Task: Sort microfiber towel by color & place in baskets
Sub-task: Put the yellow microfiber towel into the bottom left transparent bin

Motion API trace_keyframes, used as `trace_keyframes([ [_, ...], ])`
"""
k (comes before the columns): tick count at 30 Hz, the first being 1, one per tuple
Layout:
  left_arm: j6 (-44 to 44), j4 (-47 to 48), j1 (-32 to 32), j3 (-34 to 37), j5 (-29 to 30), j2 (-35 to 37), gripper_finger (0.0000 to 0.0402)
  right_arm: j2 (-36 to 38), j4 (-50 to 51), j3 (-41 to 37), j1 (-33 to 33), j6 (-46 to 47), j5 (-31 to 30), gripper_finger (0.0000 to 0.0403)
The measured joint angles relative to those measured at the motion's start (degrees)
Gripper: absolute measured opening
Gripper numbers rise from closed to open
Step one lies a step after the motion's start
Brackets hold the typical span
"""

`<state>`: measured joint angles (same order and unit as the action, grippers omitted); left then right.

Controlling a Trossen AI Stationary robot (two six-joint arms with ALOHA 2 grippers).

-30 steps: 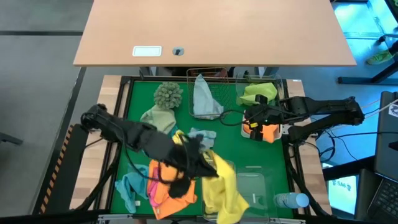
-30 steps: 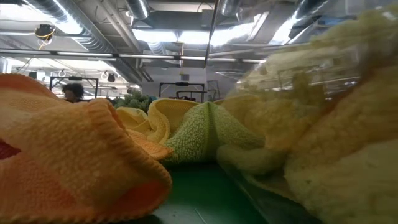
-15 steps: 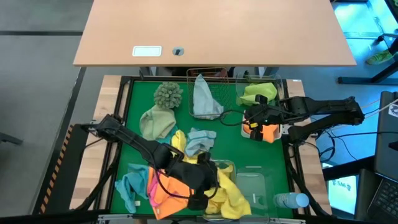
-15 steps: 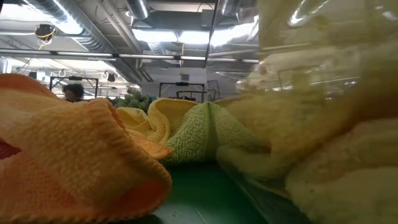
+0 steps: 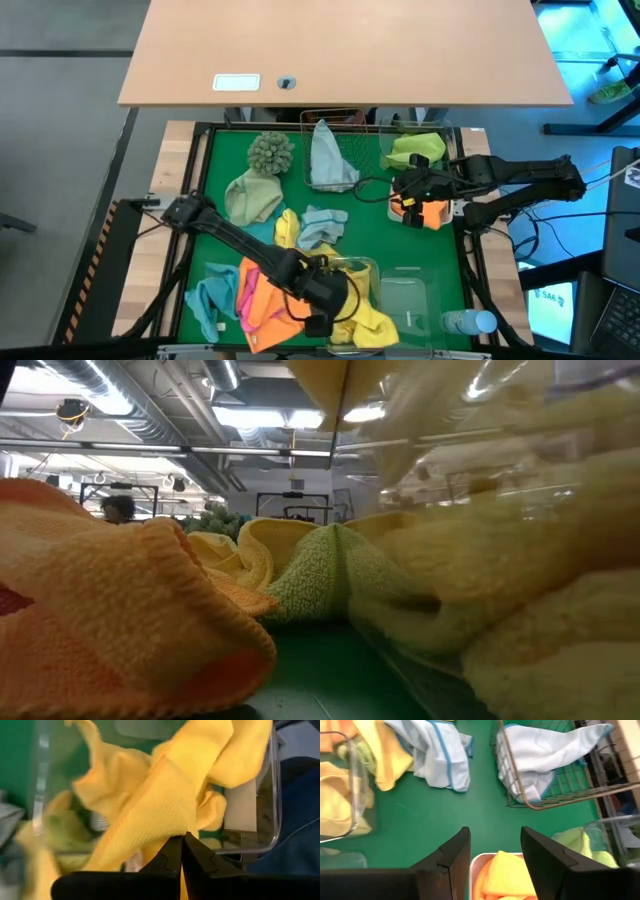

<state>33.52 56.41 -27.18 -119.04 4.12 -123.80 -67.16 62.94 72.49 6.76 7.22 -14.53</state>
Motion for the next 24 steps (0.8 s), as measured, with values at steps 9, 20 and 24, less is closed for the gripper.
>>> trace_keyframes([
  [9,-5.3,-12.4,3.8,0.0,-6.7,-1.9,0.0,0.0,-0.2,0.0,0.0,0.0,2.1,0.0172],
  [20,-5.7,-12.4,6.4,0.0,-10.8,-1.9,0.0004,0.0,-0.2,0.0,0.0,0.0,2.2,0.0172],
  [24,-5.7,-12.4,6.5,0.0,-14.1,-1.9,0.0039,0.0,-0.2,0.0,0.0,-0.1,2.2,0.0172],
])
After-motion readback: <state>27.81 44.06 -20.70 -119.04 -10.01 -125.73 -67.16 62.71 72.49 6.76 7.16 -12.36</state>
